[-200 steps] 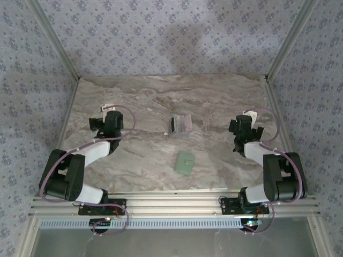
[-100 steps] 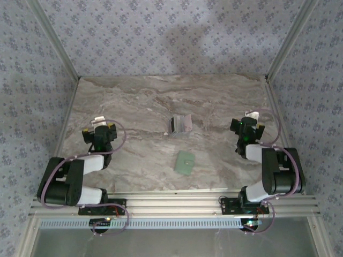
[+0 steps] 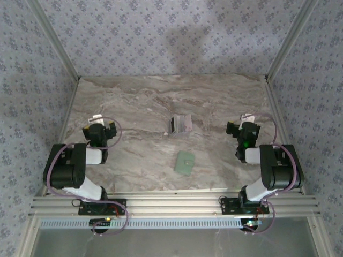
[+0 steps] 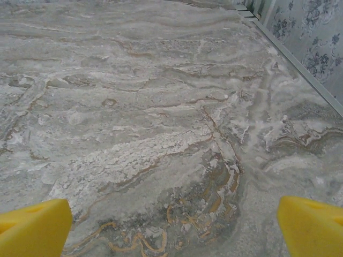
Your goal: Put the credit cards into the card holder
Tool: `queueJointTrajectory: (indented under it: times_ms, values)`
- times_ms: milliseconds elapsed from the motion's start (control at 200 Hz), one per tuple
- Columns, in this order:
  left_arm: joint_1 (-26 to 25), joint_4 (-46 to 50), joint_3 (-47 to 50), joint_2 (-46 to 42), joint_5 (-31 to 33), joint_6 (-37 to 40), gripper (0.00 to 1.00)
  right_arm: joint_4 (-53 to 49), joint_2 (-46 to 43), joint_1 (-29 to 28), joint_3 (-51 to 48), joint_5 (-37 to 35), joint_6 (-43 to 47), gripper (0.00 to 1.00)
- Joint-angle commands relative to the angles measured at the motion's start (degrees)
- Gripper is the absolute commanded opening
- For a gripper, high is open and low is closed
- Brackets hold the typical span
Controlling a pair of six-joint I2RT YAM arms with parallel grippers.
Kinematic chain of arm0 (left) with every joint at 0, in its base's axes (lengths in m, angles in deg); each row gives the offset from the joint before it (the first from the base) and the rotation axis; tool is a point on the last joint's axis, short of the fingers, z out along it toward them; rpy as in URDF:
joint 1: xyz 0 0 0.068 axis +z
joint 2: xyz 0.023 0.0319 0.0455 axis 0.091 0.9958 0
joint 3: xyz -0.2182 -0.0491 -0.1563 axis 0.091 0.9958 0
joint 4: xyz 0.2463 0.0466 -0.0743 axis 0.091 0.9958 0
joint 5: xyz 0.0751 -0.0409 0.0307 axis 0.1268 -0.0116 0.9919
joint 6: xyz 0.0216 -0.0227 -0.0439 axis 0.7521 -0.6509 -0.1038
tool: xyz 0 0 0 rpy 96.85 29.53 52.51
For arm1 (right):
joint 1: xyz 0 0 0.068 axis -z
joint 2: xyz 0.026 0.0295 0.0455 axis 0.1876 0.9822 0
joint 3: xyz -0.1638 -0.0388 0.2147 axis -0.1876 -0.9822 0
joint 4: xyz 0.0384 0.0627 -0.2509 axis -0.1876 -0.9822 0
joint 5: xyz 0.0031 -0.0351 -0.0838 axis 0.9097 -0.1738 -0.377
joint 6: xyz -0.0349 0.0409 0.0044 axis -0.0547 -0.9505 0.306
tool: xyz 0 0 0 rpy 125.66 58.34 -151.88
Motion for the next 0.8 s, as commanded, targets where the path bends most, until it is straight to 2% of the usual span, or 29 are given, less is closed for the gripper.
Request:
queueJointTrajectory:
  times_ms: [0,735,795]
  values:
    - [-0.4,0.5,-1.5,-0.9,-1.7,-0.6,1.00,2.5,0.4,-0.3,0.2,-0.1,1.5,1.00]
    - [-1.6,-0.4,-1.6,-0.3,-1.6,0.8,1.00,2.5,0.3,-0.2,0.1,0.2,1.4,1.00]
    - [-0.6,0.7,-2.2,-0.2,-4.5,0.8,1.00,2.5,0.3,-0.3,0.2,0.2,1.4,1.00]
